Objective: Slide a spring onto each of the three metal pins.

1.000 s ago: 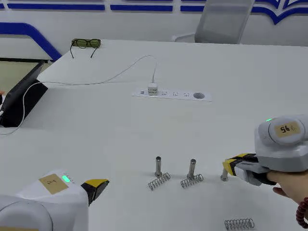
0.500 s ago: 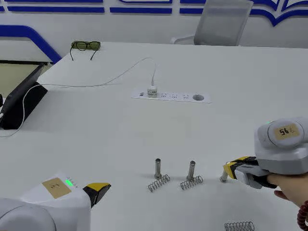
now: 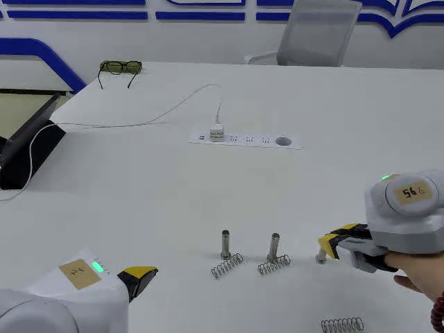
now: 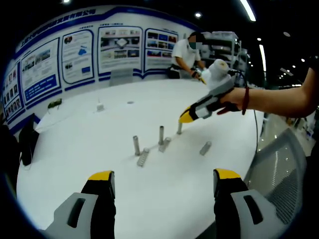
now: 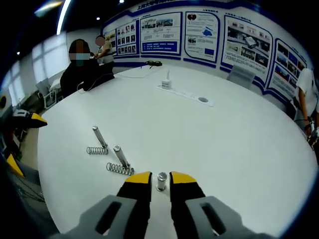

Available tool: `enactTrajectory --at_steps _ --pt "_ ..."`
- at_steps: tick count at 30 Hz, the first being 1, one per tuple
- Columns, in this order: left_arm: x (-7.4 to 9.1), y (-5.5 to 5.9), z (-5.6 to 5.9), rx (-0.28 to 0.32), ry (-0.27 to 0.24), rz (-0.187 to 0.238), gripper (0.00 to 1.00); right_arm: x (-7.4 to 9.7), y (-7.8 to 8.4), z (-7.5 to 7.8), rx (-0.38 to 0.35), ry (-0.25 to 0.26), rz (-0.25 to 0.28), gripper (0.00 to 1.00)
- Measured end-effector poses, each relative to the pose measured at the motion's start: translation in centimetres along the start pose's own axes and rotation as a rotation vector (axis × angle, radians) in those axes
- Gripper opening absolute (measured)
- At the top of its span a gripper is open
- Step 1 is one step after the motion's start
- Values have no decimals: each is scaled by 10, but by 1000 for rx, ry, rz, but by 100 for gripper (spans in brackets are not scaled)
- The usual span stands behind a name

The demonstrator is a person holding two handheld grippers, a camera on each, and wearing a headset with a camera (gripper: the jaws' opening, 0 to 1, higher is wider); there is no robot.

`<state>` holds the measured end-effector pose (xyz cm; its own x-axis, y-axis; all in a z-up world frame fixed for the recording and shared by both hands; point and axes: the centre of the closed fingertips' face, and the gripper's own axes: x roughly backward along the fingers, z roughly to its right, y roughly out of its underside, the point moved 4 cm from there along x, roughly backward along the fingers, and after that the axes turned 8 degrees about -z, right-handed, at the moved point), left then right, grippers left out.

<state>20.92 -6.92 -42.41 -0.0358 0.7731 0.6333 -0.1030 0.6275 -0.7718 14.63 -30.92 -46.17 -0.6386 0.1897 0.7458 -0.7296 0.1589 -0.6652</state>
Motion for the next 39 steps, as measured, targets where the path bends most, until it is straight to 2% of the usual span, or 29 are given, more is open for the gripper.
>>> enactTrajectory --at_steps 2,4,7,11,14,19,22,29,32,39 --pt "-1 -1 0 3 3 9 82 1 -1 1 12 10 6 18" --pt "-1 -5 0 9 8 29 80 4 -4 1 4 2 34 20" --pt "-3 -7 -2 -9 1 26 77 8 -7 2 -16 -10 80 23" --pt "-7 -12 -5 -21 6 41 75 16 -11 -2 -3 -26 140 29" --pt "-12 -11 -10 -29 1 16 72 20 -11 -4 2 -45 161 31" --pt "-17 -13 -17 -38 -7 9 69 31 -14 -9 -3 -84 215 40" --pt "-22 -12 -22 -47 -11 -4 68 37 -16 -16 -3 -127 254 43" --pt "-36 -13 -31 -66 -6 -16 63 48 -11 -25 2 -179 268 51" --pt "-44 -10 -34 -84 -1 -38 59 52 -7 -29 8 -193 271 53" --pt "-64 -6 -39 -59 33 -40 54 57 4 -36 -3 -227 288 62"
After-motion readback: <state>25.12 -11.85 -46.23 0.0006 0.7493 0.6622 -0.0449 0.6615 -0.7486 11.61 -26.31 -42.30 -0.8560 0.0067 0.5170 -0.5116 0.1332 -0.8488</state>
